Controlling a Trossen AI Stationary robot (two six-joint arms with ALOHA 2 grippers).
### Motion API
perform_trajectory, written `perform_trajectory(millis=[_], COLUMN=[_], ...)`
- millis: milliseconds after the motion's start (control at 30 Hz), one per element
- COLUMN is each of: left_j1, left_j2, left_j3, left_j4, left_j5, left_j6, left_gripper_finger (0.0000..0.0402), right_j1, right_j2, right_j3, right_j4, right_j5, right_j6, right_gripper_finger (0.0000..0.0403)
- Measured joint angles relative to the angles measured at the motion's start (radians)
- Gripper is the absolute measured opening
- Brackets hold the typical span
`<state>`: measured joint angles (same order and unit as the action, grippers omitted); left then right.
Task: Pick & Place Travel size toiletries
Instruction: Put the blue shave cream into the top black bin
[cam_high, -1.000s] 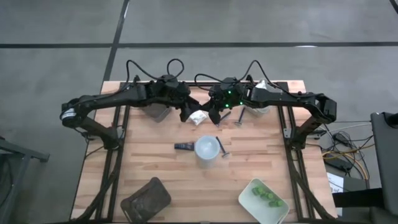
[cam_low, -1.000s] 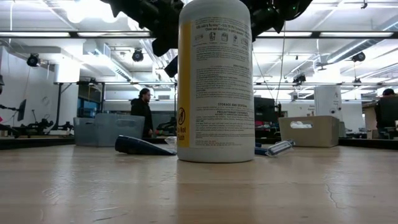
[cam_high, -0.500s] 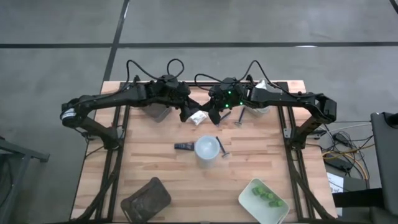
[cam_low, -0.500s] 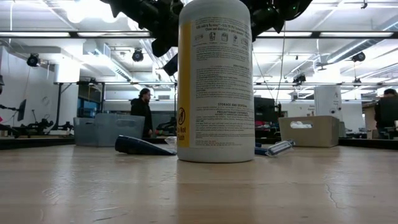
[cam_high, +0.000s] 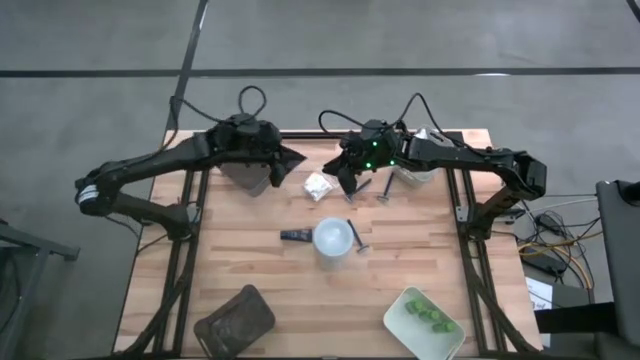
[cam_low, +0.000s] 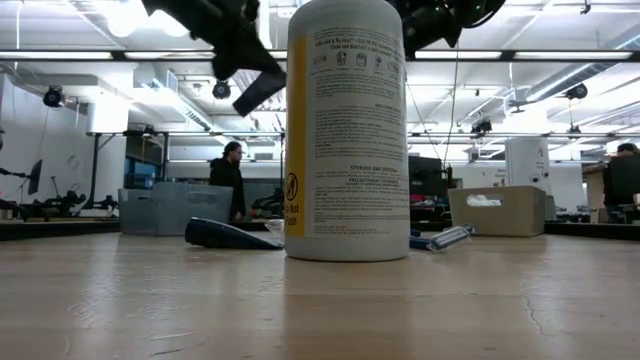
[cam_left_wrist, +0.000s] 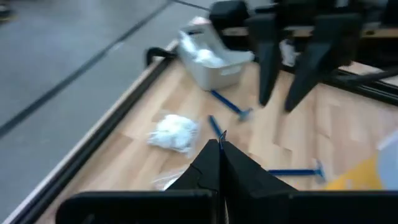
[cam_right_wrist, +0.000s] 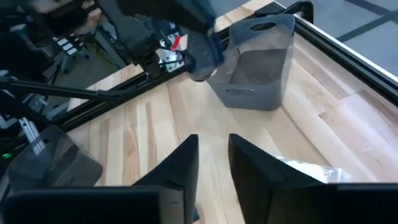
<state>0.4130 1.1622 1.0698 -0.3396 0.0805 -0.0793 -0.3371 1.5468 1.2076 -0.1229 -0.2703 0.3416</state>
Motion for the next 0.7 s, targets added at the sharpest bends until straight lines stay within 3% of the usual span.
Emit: perform_trajectory(millis=[400, 700], left_j1=[0.009, 0.009], left_j2=[-0.347, -0.566], left_j3=[-0.378, -0.721], left_j4=[0.289, 0.696], left_j5=[-0.29, -0.34], left_j6=[-0.132, -0.138], left_gripper_finger=[0.0006, 0.0006], right_j1=[-0.021, -0.027], right_j2=[-0.024, -0.024], right_j3=[-0.001, -0.001], right_j4=[-0.002, -0.002], right_j5=[0.001, 0.001], right_j6=[-0.005, -0.005], right_gripper_finger=[0.0158, 0.0181])
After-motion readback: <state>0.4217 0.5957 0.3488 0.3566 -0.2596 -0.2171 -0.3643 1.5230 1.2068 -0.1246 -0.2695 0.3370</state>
